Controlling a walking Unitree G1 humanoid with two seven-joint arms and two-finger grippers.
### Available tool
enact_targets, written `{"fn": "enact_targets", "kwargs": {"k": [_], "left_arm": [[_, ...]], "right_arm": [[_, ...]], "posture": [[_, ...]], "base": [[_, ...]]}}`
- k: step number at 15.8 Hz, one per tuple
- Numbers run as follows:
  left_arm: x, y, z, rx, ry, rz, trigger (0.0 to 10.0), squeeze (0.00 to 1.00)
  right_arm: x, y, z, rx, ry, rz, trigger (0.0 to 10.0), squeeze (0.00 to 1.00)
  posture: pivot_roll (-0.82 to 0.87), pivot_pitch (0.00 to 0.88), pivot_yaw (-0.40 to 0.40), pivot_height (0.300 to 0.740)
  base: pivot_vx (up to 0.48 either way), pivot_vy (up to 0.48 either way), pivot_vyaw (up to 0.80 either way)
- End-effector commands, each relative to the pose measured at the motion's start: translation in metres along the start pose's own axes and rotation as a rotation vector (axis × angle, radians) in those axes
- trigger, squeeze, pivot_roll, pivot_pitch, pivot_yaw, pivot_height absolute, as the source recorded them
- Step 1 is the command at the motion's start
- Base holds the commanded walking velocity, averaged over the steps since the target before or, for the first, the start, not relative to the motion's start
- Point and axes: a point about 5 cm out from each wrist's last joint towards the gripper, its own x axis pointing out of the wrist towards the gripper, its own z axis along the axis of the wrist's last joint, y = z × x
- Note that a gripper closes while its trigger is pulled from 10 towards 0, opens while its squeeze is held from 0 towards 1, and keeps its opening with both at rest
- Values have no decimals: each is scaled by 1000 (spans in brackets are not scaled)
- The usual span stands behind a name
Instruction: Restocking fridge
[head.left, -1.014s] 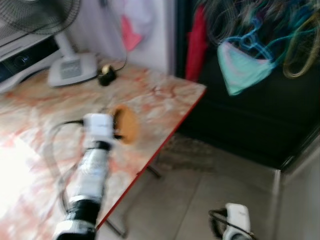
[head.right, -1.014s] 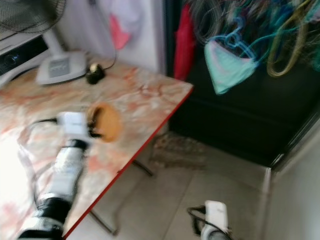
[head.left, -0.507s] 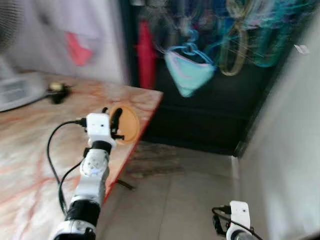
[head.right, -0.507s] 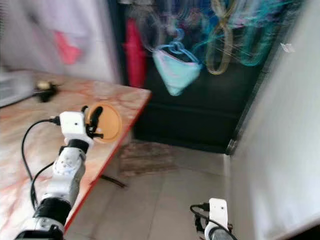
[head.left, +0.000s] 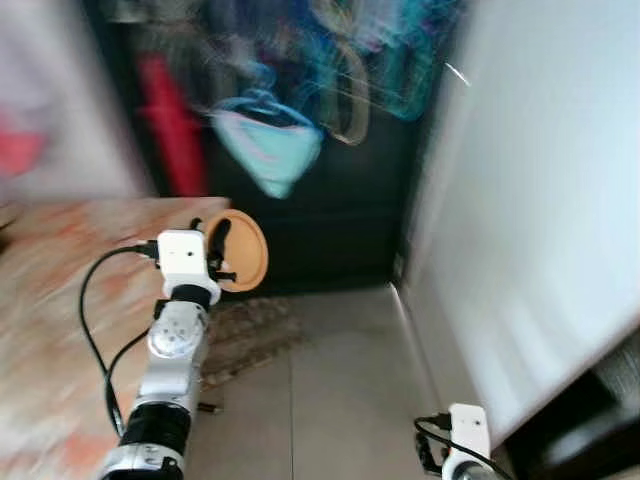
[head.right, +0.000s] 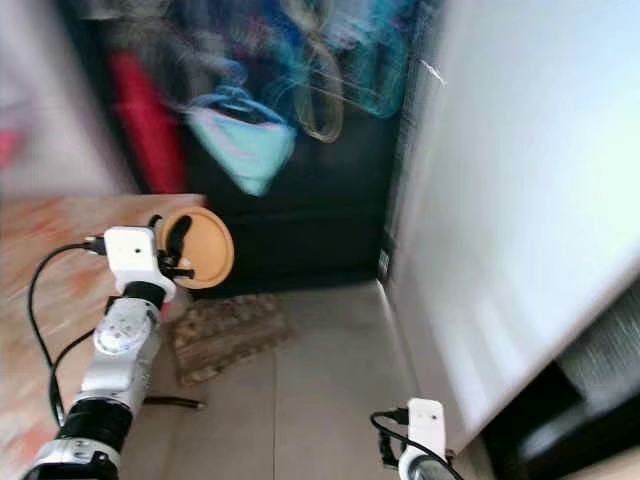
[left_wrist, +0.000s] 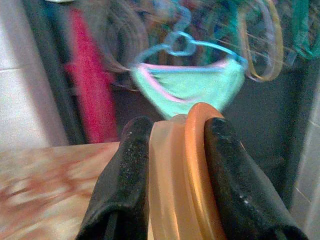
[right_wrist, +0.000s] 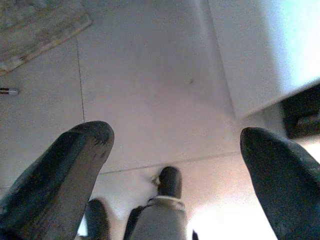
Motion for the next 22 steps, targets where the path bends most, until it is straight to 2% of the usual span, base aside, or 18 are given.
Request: {"fn": "enact_targets", "kwargs": {"k": [1,7,10,12,13,14,16,18,19,20,22], "left_arm": [[3,-5,4,-13,-11,-14,10000,0],[-1,2,-9,-34,55,12,10000,0],[-8,12,-34,-82,203,42,10000,0],[-20,17,-57,-119,321,74,10000,0],[-22,17,-60,-124,338,79,10000,0],[-36,20,-83,-125,486,105,10000,0],[-50,24,-100,-222,600,163,10000,0],[-75,25,-122,-284,773,216,10000,0],[-82,27,-127,-296,811,244,10000,0],[-102,30,-138,-338,901,302,10000,0],[-121,32,-148,-355,965,332,10000,0]], "right_arm": [[0,-5,0,2,3,-13,10000,0],[-1,-5,-1,5,4,-12,10000,0],[-1,-4,-3,7,7,-12,10000,0],[-1,-3,-4,9,8,-11,10000,0],[-1,-3,-4,10,8,-11,10000,0],[-1,-2,-5,15,9,-12,10000,0],[-2,-1,-7,22,10,-15,10000,0],[-2,-1,-9,30,9,-19,10000,0],[-2,-1,-10,36,9,-23,10000,0],[-3,-3,-11,43,5,-34,10000,0],[-4,-4,-12,40,2,-43,10000,0]], "posture": [[-42,0,72,740],[-54,0,81,740],[-61,0,88,740],[-68,0,94,740],[-69,0,94,740],[-79,0,102,740],[-88,0,106,740],[-101,0,115,740],[-106,0,120,740],[-110,0,120,740],[-115,0,116,740]], "base": [[0,0,-800],[0,0,-800],[0,0,-800],[0,0,-800],[0,0,-800],[0,0,-800],[0,0,-800],[0,0,-800],[0,0,-800],[0,0,-800],[0,0,0]]}}
